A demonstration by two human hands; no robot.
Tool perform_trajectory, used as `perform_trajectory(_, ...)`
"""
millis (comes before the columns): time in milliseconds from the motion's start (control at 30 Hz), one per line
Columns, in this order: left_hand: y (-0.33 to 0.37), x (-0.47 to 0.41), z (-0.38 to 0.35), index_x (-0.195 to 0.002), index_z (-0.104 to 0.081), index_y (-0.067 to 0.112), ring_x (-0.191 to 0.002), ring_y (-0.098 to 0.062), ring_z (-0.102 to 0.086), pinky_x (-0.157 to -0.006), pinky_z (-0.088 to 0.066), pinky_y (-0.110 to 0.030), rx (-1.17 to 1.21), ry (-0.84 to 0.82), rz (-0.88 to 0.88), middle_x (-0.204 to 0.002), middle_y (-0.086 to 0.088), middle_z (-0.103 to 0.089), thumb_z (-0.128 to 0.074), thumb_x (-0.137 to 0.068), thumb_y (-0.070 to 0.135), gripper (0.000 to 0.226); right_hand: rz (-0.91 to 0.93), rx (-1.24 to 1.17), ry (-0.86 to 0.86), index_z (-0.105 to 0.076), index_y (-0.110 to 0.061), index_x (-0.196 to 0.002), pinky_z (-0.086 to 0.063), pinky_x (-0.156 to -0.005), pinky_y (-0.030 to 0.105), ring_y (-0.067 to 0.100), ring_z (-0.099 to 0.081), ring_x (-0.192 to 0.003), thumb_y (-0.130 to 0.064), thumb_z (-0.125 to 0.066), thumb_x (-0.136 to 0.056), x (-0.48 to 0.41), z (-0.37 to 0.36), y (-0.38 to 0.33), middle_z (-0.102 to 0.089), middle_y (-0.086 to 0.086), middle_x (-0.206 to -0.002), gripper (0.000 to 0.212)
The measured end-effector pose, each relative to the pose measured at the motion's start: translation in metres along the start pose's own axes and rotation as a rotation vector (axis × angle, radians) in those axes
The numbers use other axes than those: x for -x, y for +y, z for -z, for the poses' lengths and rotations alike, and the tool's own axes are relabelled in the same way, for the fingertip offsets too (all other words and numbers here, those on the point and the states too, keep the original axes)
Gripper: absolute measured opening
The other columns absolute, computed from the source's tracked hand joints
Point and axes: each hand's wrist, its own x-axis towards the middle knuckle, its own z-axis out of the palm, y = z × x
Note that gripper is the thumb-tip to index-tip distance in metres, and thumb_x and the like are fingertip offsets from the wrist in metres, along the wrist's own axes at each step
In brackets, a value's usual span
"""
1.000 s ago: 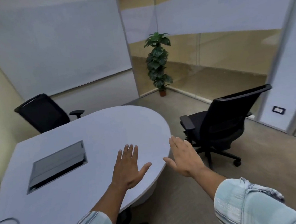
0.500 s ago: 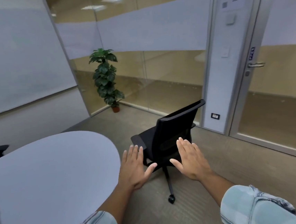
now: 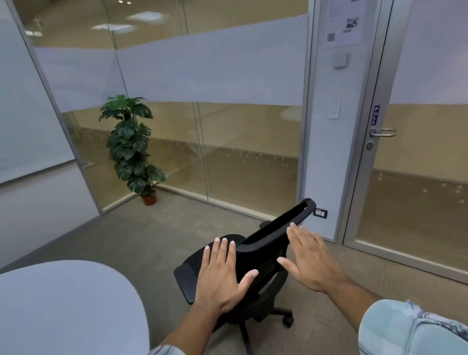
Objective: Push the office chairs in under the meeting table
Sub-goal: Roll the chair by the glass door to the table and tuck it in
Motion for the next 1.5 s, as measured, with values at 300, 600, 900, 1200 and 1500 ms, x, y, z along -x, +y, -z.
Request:
perform_trajectory(300,-0.011,-0.092,-0.02,-0.174,-0.011,0.011,-0.169,-0.027,0.001,-0.137,0.002,-0.05,0.015,-0.048,0.0,-0.182,-0.014,-0.012,-0.006,-0.095,0.093,0.114,-0.033,0.082,-0.025,-0.017,-0.011,-0.171,-0.017,-0.134,0.049,0.029,-0.017,-0.166,-0.074,-0.023,-0.104,-0.089,-0.02,0.045,-0.02,0.011,-0.179,0.092)
perform_trajectory(600,0.022,-0.137,-0.044,-0.174,-0.006,0.012,-0.169,-0.026,0.0,-0.138,-0.002,-0.05,0.061,-0.183,0.008,-0.183,-0.013,-0.005,-0.01,-0.094,0.094,0.115,0.014,0.063,-0.086,-0.013,-0.012,-0.172,-0.01,-0.135,0.048,0.026,-0.012,-0.167,-0.075,-0.017,-0.105,-0.138,-0.042,0.101,-0.016,0.009,-0.181,0.092)
perform_trajectory(900,0.038,-0.189,-0.067,-0.173,-0.02,0.023,-0.154,-0.031,-0.044,-0.117,-0.043,-0.056,0.129,-0.461,0.333,-0.172,-0.006,-0.042,-0.008,-0.078,0.107,0.127,0.328,0.045,-0.197,-0.021,-0.011,-0.17,-0.015,-0.135,0.049,0.026,-0.022,-0.164,-0.087,-0.003,-0.096,-0.214,-0.069,0.171,-0.024,0.011,-0.178,0.107)
perform_trajectory(1200,0.058,-0.193,-0.086,-0.145,-0.059,0.036,-0.113,-0.022,-0.072,-0.083,-0.053,-0.044,0.033,-0.285,0.429,-0.122,0.007,-0.078,-0.002,-0.075,0.11,0.117,0.62,-0.07,-0.124,-0.048,-0.033,-0.077,-0.05,-0.085,0.042,0.009,-0.046,-0.067,-0.082,-0.022,-0.103,-0.271,-0.093,0.202,-0.05,-0.015,-0.07,0.061)
perform_trajectory(1500,0.101,-0.207,-0.087,-0.156,-0.051,0.031,-0.109,-0.025,-0.073,-0.082,-0.054,-0.043,0.017,-0.249,0.496,-0.113,0.002,-0.079,0.0,-0.077,0.108,0.122,0.71,-0.091,-0.153,-0.072,-0.033,-0.108,-0.049,-0.095,0.04,0.013,-0.065,-0.09,-0.084,-0.015,-0.099,-0.307,-0.103,0.234,-0.072,-0.014,-0.094,0.077)
